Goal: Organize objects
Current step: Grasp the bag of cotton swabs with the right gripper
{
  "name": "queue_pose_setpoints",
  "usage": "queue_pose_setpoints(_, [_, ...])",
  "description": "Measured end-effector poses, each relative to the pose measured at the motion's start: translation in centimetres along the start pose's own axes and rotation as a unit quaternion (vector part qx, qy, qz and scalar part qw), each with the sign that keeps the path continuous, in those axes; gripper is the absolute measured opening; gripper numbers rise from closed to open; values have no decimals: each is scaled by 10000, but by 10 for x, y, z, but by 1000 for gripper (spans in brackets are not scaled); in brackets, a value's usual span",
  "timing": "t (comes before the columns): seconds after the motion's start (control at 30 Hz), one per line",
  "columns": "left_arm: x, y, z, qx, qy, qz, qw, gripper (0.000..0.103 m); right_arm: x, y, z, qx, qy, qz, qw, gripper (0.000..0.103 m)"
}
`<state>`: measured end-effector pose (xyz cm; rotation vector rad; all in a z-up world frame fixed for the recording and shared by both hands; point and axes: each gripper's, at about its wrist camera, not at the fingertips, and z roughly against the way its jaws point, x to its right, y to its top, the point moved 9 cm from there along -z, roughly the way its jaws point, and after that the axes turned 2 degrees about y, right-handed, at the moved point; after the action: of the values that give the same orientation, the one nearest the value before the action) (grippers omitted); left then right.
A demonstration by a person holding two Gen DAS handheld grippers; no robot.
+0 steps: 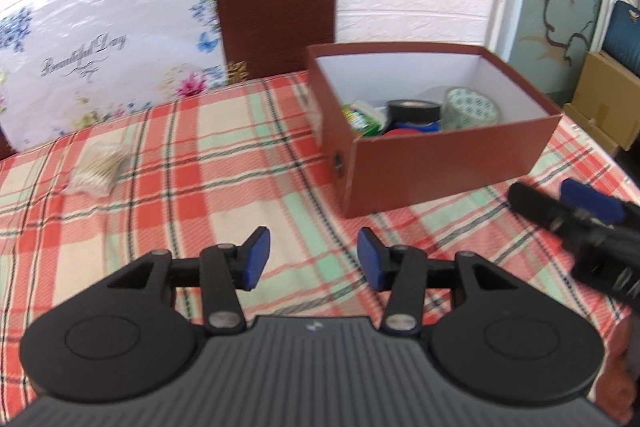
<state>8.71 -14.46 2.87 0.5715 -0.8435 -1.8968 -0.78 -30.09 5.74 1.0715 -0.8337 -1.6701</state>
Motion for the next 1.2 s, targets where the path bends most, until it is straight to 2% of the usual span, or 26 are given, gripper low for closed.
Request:
queue_pose_setpoints(0.1, [-9,-7,-2,-40,82,41,9999,52,0,-1,4,35,-8,-177,9998,83])
queue_pose_setpoints(0.43, [-28,-23,-8,-85,271,129,9995,55,-7,-7,3,-51,-80,-165,9998,83])
queue_pose_setpoints(0.93, [-75,-35,-28,-182,548,362,9977,59,-40,-25,-24,-504,48,121,9986,84])
queue_pose_setpoints(1.07, [-102,-39,-32,-128,715,520,9960,59,-56,-33,-34,-671,131,315,9972,83])
queue_pose_setpoints(1.2, [-161,-53,-35,27,1118,914,9895,61,-84,-47,-52,-942,374,643,9928,82])
